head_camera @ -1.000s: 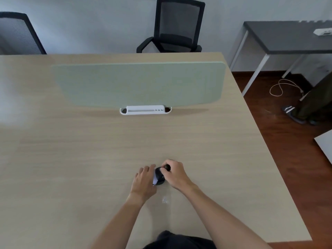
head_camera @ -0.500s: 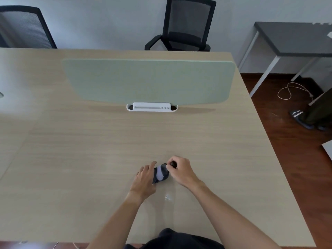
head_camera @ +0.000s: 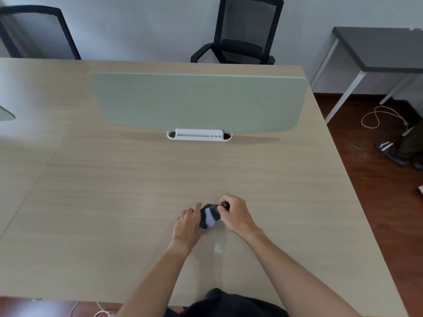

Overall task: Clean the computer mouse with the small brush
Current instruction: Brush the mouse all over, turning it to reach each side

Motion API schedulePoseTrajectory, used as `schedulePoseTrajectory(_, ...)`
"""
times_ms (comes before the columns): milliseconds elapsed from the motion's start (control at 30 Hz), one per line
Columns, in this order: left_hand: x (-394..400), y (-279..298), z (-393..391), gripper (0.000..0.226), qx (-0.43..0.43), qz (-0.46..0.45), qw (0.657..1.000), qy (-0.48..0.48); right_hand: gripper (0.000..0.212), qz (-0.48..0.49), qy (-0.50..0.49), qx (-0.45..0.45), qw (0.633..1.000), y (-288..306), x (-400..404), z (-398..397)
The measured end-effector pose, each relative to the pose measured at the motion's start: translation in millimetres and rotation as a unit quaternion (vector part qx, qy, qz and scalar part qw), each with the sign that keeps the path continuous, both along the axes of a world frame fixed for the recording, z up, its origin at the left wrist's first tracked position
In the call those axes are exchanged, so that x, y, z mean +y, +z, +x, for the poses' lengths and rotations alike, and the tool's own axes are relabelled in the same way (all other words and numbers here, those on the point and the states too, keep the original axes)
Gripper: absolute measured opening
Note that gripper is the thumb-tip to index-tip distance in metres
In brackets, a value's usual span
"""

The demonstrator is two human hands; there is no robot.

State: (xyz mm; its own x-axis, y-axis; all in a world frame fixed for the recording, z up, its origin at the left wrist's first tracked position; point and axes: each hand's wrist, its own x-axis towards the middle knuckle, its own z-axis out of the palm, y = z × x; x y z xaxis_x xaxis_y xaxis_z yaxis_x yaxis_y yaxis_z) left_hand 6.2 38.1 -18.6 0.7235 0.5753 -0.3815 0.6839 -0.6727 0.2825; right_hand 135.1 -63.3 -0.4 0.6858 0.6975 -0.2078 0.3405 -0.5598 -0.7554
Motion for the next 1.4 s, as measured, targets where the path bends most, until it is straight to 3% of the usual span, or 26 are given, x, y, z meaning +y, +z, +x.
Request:
schedulePoseTrajectory(200, -1.4, -2.4, -8.3, 0.074, -0.016, 0.01, 0.999, -0.029, 0.014, -0.016, 0.068, 0.026, 0.997, -7.5, 5.3, -10.5)
schedulePoseTrajectory(400, 9.8, -1.5, -10.3, 0.075, -0.012, 0.011, 0.998, -0.053, 0.01, 0.003, -0.045, -0.026, 0.999, -11.8, -12.1, -0.6)
schedulePoseTrajectory(533, 14.1, 1.3, -7.4, 0.091, -0.033, 0.06, 0.992, -0.11, 0.008, 0.035, 0.031, 0.002, 0.999, 0.4, -4.8, -13.8)
schedulePoseTrajectory(633, 16.0, -1.0, -5.1, 0.091, -0.017, 0.057, 0.988, -0.142, 0.009, 0.026, 0.07, 0.027, 0.997, 0.4, 1.5, -20.8)
schedulePoseTrajectory(900, 16.4, -0.7, -1.0, 0.078, 0.008, 0.017, 0.993, -0.115, 0.01, 0.024, -0.042, -0.043, 0.998, -6.0, -18.0, 4.6)
schedulePoseTrajectory(1133, 8.6, -1.4, 1.3, 0.074, 0.009, -0.02, 0.995, -0.095, 0.008, 0.031, 0.078, 0.032, 0.996, -4.1, -17.1, -21.5)
schedulePoseTrajectory(1267, 10.6, -0.6, 5.0, 0.076, 0.018, -0.03, 0.995, -0.09, 0.009, -0.009, 0.041, -0.008, 0.999, -16.5, -24.1, -13.7)
schedulePoseTrajectory(1400, 9.1, 0.5, 5.1, 0.074, 0.021, -0.036, 0.995, -0.085, 0.014, 0.019, -0.022, -0.033, 0.999, -14.7, -35.1, -5.5)
